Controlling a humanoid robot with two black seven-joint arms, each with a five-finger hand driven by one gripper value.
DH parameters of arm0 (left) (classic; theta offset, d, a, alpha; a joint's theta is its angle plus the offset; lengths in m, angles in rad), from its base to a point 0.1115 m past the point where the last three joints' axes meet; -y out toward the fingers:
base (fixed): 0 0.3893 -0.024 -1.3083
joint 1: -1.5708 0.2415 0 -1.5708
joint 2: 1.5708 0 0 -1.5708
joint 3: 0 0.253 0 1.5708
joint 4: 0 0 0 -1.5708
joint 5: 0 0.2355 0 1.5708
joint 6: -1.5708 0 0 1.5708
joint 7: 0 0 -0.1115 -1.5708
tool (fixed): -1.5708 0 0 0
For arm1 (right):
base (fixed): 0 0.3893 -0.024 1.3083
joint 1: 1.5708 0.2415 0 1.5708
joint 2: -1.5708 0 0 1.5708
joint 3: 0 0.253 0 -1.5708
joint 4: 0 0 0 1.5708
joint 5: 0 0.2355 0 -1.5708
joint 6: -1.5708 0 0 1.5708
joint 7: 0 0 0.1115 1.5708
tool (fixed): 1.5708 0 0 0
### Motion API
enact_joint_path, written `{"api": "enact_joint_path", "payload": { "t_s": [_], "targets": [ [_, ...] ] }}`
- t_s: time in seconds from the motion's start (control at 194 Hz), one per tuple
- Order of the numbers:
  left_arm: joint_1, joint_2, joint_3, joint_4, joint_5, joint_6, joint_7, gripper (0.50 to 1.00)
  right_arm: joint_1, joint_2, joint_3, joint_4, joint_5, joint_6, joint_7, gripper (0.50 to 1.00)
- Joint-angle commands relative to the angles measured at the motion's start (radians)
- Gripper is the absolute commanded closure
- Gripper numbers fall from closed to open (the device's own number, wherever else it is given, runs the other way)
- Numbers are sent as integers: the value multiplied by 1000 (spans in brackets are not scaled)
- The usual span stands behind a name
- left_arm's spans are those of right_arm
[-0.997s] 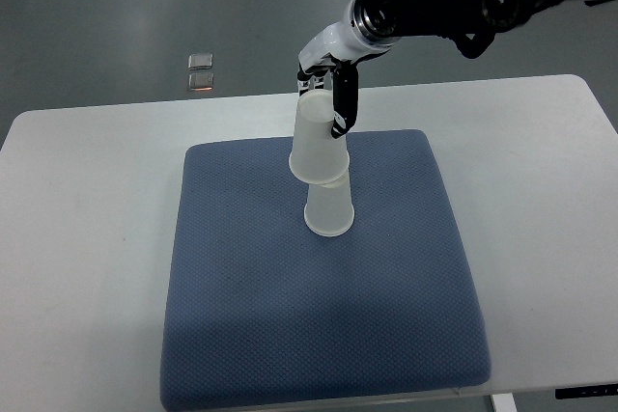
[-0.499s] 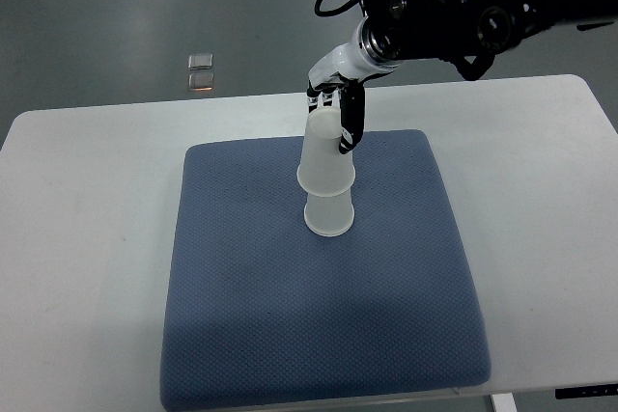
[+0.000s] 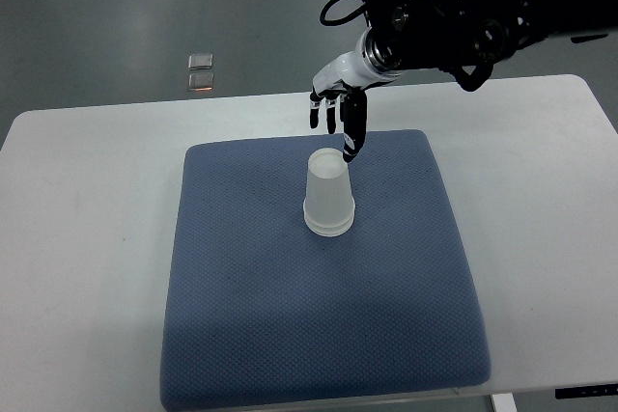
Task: Stack paper cups
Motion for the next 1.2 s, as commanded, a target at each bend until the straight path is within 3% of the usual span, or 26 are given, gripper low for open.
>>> {"api": "enact_joint_path", "payload": {
  "t_s": [0.0, 0.267, 0.566, 0.751, 0.833, 0.967, 1.193],
  "targets": [
    [0, 0, 0, 0, 0, 0, -1, 500, -6, 0, 2, -8, 2, 1, 0, 652],
    [0, 0, 0, 1, 0, 0, 1, 500, -2, -2, 6, -34, 11, -1, 2, 650],
    [0, 0, 2, 0, 0, 0, 1, 500, -109, -242, 178, -160, 149, -41, 14, 650],
    [0, 0, 2, -2, 0, 0, 1, 500, -345, -387, 514, -220, 270, -225, 20, 650],
    [0, 0, 2, 0, 0, 0, 1, 500, -480, -430, 696, -240, 302, -272, 64, 650],
    [0, 0, 2, 0, 0, 0, 1, 500, -710, -457, 965, -297, 367, -292, 123, 648],
    [0, 0, 3, 0, 0, 0, 1, 500, -1053, -419, 1376, -426, 394, -272, 150, 638]
  ]
}}
